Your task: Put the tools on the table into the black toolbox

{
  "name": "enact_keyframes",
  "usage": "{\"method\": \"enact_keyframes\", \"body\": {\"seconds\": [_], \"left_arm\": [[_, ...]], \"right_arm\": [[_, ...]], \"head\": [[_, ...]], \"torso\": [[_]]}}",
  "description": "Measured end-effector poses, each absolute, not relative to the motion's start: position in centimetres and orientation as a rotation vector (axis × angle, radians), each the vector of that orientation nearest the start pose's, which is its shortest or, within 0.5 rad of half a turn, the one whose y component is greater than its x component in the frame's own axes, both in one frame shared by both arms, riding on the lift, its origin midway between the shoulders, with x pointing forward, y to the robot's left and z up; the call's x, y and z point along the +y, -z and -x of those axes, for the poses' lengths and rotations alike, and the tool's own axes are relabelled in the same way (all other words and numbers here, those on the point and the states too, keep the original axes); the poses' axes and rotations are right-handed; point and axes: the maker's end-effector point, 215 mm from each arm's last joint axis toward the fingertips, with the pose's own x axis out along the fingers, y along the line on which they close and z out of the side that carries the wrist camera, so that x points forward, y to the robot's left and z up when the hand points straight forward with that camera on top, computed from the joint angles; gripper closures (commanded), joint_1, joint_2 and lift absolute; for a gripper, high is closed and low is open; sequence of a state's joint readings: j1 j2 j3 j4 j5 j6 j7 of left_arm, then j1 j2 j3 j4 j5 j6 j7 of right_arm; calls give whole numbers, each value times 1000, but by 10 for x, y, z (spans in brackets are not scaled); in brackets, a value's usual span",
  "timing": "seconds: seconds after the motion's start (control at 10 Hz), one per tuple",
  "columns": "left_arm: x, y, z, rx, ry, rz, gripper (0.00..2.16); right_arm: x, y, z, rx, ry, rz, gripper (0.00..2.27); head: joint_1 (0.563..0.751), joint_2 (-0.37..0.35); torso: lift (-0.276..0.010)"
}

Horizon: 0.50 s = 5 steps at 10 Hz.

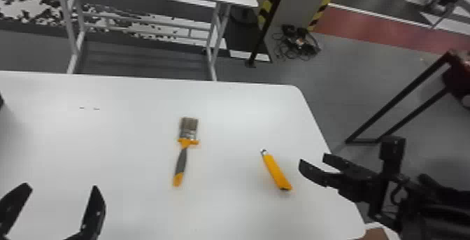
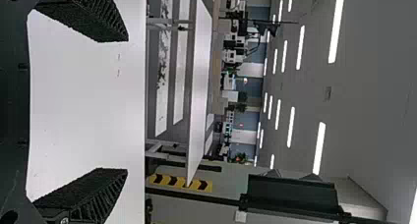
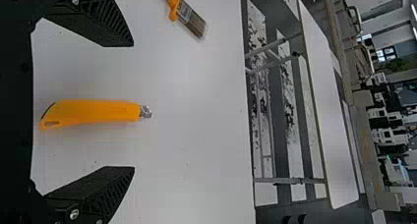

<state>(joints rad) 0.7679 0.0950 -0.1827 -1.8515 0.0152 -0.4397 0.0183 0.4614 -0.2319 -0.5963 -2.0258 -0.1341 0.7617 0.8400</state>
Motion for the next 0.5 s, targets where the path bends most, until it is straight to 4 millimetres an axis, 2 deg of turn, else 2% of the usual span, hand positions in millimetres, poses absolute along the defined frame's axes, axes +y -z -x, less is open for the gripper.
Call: {"method": "enact_keyframes", "body": {"seconds": [0.2, 0.5], "left_arm": [[144, 417, -318, 67, 180, 63, 46], [141, 418, -316, 70, 191, 63, 46]], "right_arm": [[-419, 459, -352, 712, -263, -104, 117], [-400, 492, -352, 808, -248, -105, 120]], "head": [[695, -350], [695, -350]], "torso": [[-75], [-75]]}}
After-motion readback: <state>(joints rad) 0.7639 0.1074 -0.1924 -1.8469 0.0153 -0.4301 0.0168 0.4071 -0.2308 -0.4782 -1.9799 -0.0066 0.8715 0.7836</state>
